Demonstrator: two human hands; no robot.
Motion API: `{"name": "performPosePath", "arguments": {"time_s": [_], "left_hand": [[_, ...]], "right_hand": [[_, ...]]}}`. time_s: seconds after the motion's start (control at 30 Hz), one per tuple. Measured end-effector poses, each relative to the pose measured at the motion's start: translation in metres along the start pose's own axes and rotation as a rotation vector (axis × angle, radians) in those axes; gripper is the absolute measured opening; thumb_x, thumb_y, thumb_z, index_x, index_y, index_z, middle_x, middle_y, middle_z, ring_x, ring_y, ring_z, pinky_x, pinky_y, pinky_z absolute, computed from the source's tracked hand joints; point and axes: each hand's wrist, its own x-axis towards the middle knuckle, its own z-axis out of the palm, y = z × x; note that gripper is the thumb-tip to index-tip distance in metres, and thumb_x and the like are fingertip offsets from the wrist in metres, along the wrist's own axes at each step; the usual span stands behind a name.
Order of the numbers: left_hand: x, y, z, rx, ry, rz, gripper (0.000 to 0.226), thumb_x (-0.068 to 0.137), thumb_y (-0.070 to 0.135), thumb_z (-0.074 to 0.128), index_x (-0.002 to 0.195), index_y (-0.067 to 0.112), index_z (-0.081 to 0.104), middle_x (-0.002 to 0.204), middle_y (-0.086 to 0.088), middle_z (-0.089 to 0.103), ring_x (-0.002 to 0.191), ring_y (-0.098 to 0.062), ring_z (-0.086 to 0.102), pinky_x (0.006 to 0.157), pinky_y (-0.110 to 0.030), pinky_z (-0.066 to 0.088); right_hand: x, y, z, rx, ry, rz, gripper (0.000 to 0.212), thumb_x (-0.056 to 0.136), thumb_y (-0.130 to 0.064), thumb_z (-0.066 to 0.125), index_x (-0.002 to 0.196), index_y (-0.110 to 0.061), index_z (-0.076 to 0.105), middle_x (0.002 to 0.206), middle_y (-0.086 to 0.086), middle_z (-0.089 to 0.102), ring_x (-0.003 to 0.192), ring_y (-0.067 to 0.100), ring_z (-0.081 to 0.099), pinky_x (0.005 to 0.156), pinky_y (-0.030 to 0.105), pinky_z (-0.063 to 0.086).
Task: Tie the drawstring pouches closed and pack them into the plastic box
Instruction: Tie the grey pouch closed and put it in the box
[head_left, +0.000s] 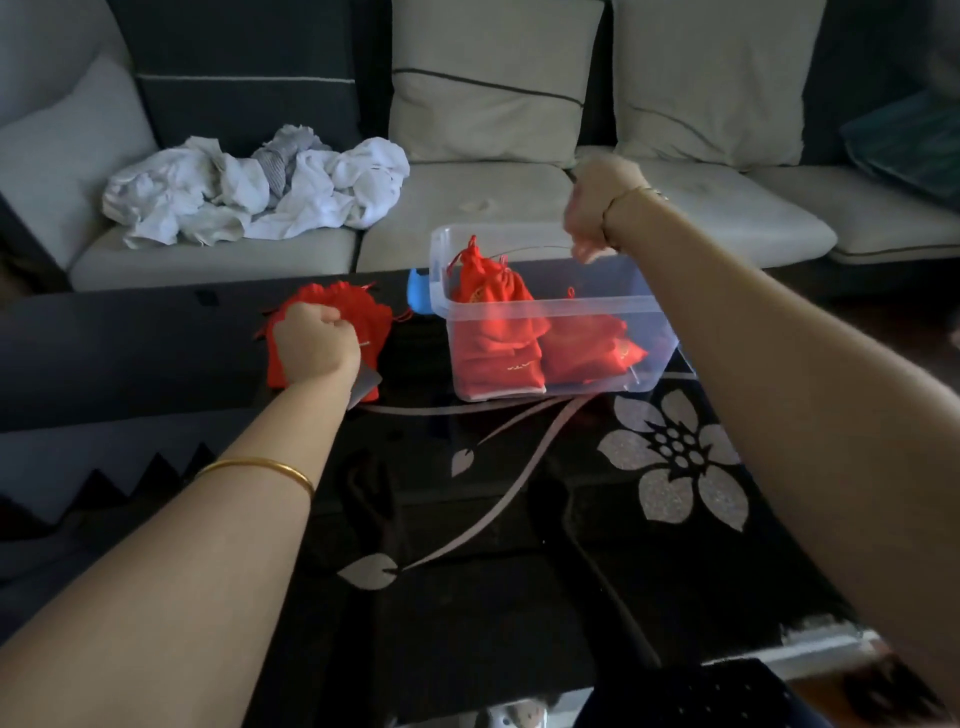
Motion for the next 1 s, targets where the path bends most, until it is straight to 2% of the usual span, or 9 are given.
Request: {"name": "performPosePath", "arguments": {"time_s": [0.03, 0.1, 0.2, 0.3, 0.47, 0.6, 0.73, 0.9, 1.0], "left_hand": [[-0.006, -0.009, -0.001, 0.040, -0.020, -0.015, 0.030, 0.089, 0.009, 0.052, 0.116, 0.009, 0.064, 0.124, -0.015, 0.060, 0.111, -0.031, 0.059, 0.096, -0.039, 0.048], [-0.018, -0.027, -0.001, 0.144, -0.073, 0.024, 0.033, 0.090, 0.011, 0.052, 0.121, 0.013, 0.061, 0.129, -0.016, 0.055, 0.114, -0.035, 0.055, 0.097, -0.042, 0.047], [-0.038, -0.048, -0.004, 0.444, -0.232, 0.181, 0.040, 0.093, 0.016, 0.051, 0.133, 0.018, 0.052, 0.140, -0.015, 0.039, 0.124, -0.039, 0.041, 0.099, -0.045, 0.041], [-0.047, -0.061, -0.008, 0.652, -0.367, 0.243, 0.040, 0.096, 0.021, 0.047, 0.135, 0.017, 0.046, 0.147, -0.008, 0.027, 0.131, -0.034, 0.028, 0.099, -0.045, 0.039], [-0.050, -0.071, -0.017, 0.802, -0.413, 0.400, 0.036, 0.097, 0.021, 0.045, 0.132, 0.009, 0.048, 0.138, -0.007, 0.043, 0.128, -0.031, 0.035, 0.097, -0.040, 0.040], [-0.051, -0.070, -0.022, 0.824, -0.469, 0.418, 0.035, 0.098, 0.019, 0.043, 0.130, 0.007, 0.046, 0.136, -0.008, 0.044, 0.127, -0.030, 0.036, 0.096, -0.040, 0.039], [-0.053, -0.068, -0.026, 0.763, -0.511, 0.391, 0.033, 0.099, 0.016, 0.039, 0.129, 0.009, 0.050, 0.138, -0.006, 0.043, 0.128, -0.029, 0.034, 0.098, -0.041, 0.036], [-0.049, -0.076, -0.024, 0.692, -0.513, 0.397, 0.034, 0.095, 0.013, 0.042, 0.128, 0.015, 0.052, 0.136, -0.003, 0.047, 0.127, -0.030, 0.036, 0.096, -0.044, 0.039], [-0.039, -0.089, -0.020, 0.575, -0.531, 0.351, 0.037, 0.088, 0.021, 0.043, 0.121, 0.016, 0.060, 0.129, -0.008, 0.054, 0.118, -0.033, 0.048, 0.095, -0.043, 0.044]], "right_hand": [[0.002, -0.005, 0.007, 0.075, 0.068, -0.056, 0.016, 0.087, -0.003, 0.050, 0.095, 0.000, 0.063, 0.081, 0.014, 0.067, 0.059, 0.018, 0.066, 0.046, 0.020, 0.054], [-0.014, -0.022, 0.023, 0.171, 0.087, -0.156, 0.016, 0.087, -0.006, 0.051, 0.081, -0.012, 0.065, 0.094, 0.015, 0.069, 0.082, 0.026, 0.069, 0.072, 0.032, 0.059], [-0.058, -0.045, 0.064, 0.343, -0.133, -0.268, 0.019, 0.088, 0.000, 0.047, 0.085, -0.002, 0.066, 0.082, 0.020, 0.069, 0.076, 0.030, 0.071, 0.072, 0.040, 0.059], [-0.074, -0.052, 0.111, 0.350, -0.351, -0.217, 0.023, 0.090, 0.003, 0.040, 0.083, 0.002, 0.062, 0.078, 0.022, 0.065, 0.082, 0.037, 0.070, 0.078, 0.046, 0.057], [-0.061, -0.046, 0.171, 0.252, -0.432, -0.078, 0.024, 0.090, 0.000, 0.047, 0.109, 0.010, 0.058, 0.090, 0.022, 0.065, 0.081, 0.034, 0.069, 0.077, 0.045, 0.057], [-0.055, -0.036, 0.206, 0.286, -0.357, -0.036, 0.040, 0.091, -0.011, 0.052, 0.126, 0.006, 0.045, 0.110, 0.026, 0.059, 0.091, 0.042, 0.066, 0.079, 0.052, 0.055], [-0.048, -0.045, 0.229, 0.248, -0.225, -0.086, 0.050, 0.094, -0.030, 0.049, 0.137, -0.009, 0.038, 0.136, 0.018, 0.038, 0.106, 0.037, 0.057, 0.090, 0.045, 0.049], [-0.041, -0.051, 0.258, 0.006, -0.095, -0.096, 0.041, 0.095, -0.037, 0.047, 0.123, -0.007, 0.047, 0.131, 0.011, 0.041, 0.105, 0.035, 0.057, 0.068, 0.034, 0.037], [-0.042, -0.050, 0.264, 0.041, 0.009, -0.085, 0.036, 0.092, -0.029, 0.054, 0.119, -0.006, 0.047, 0.127, 0.011, 0.045, 0.102, 0.035, 0.059, 0.066, 0.035, 0.038]]}}
